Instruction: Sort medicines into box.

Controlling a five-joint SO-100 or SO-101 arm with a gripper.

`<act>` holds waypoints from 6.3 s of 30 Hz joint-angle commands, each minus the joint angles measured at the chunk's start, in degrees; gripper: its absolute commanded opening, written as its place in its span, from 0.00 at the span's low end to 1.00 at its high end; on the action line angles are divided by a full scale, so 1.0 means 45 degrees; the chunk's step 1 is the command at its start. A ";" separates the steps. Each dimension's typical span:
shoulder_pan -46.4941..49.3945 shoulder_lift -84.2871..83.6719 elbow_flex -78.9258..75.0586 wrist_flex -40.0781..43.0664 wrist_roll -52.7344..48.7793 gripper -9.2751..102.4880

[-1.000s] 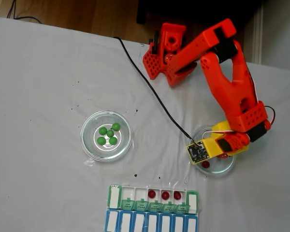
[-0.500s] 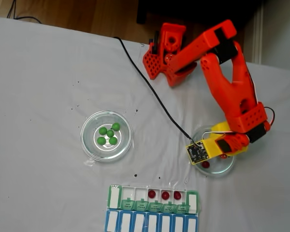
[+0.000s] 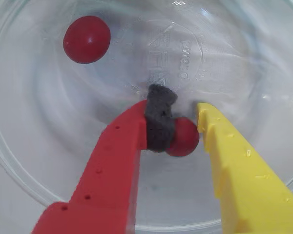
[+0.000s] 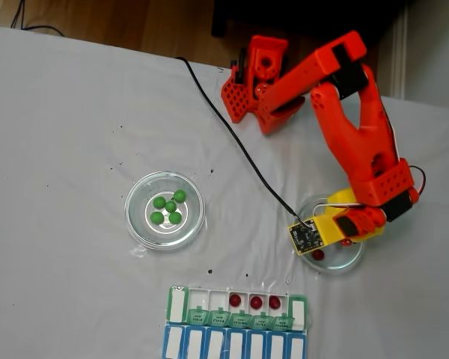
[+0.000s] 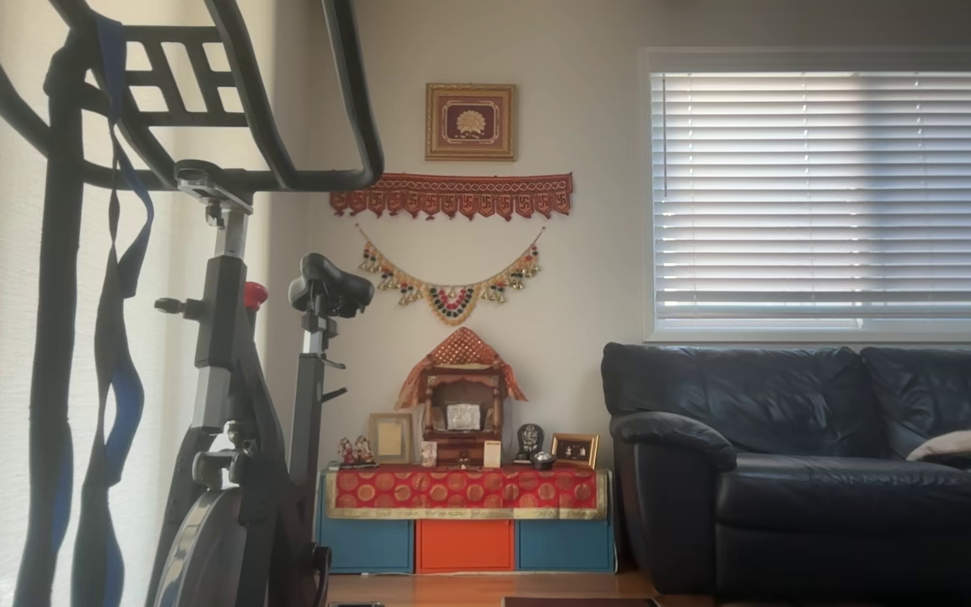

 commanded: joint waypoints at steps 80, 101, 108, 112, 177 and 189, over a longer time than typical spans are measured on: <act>0.0859 0.0117 -0.3574 0.3164 0.0078 0.22; 0.1289 0.0605 -0.4082 0.3379 0.0391 0.21; 0.1113 0.0566 -0.3535 0.2969 0.0664 0.22; 0.1016 0.0547 -0.3184 0.2656 0.0742 0.22; 0.0918 -0.0430 -0.3047 0.3145 0.0586 0.33; 0.0762 -0.0430 -0.2832 0.3047 0.0566 0.32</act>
